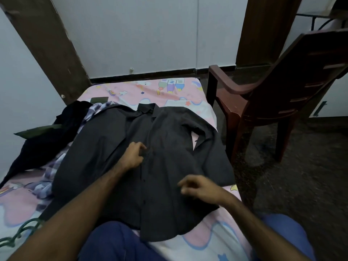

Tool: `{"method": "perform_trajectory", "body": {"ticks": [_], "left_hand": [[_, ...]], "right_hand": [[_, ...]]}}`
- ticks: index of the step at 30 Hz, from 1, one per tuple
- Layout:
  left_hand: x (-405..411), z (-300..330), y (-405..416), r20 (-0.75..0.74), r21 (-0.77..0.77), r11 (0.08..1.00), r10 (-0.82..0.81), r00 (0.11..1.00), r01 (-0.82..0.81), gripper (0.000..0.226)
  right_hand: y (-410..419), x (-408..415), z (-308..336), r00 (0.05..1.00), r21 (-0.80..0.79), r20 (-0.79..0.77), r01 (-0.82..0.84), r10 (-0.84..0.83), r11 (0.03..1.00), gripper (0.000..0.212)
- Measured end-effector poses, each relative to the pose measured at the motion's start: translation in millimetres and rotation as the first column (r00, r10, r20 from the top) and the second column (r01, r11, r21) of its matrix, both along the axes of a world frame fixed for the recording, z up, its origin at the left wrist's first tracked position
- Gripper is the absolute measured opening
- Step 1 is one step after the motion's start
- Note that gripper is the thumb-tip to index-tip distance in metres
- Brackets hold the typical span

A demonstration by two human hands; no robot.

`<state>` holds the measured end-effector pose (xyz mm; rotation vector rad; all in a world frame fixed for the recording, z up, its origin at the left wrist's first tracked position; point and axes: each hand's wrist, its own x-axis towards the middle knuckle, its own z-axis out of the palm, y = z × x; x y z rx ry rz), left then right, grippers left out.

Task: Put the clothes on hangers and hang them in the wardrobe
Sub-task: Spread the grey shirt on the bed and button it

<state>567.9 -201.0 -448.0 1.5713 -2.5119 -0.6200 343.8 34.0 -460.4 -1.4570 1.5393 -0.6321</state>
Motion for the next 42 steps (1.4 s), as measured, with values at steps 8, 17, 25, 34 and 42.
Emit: {"method": "perform_trajectory", "body": {"ticks": [8,17,25,34,42], "left_hand": [[8,-51,53,0.001,0.335,0.937,0.105,0.994,-0.099,0.084],[-10,-49,84,-0.228,0.368,0.921,-0.045,0.973,0.129,0.072],[10,-48,110,0.008,0.286,0.883,-0.391,0.920,0.373,0.053],[29,-32,142,0.374,0.265,0.693,-0.715,0.591,0.671,0.036],[45,-6,133,0.208,0.329,0.702,-0.707,0.676,0.632,0.030]], "right_hand": [[16,-24,-21,0.814,0.096,-0.566,0.219,-0.128,0.971,0.053],[36,-91,31,0.868,0.106,-0.412,0.346,-0.276,0.932,0.042],[69,-43,4,0.305,-0.209,-0.920,0.146,-0.245,0.967,0.087],[57,62,-40,0.593,0.089,-0.764,-0.297,0.256,0.951,0.084],[52,61,-44,0.732,0.042,-0.668,-0.143,0.134,0.989,0.056]]}}
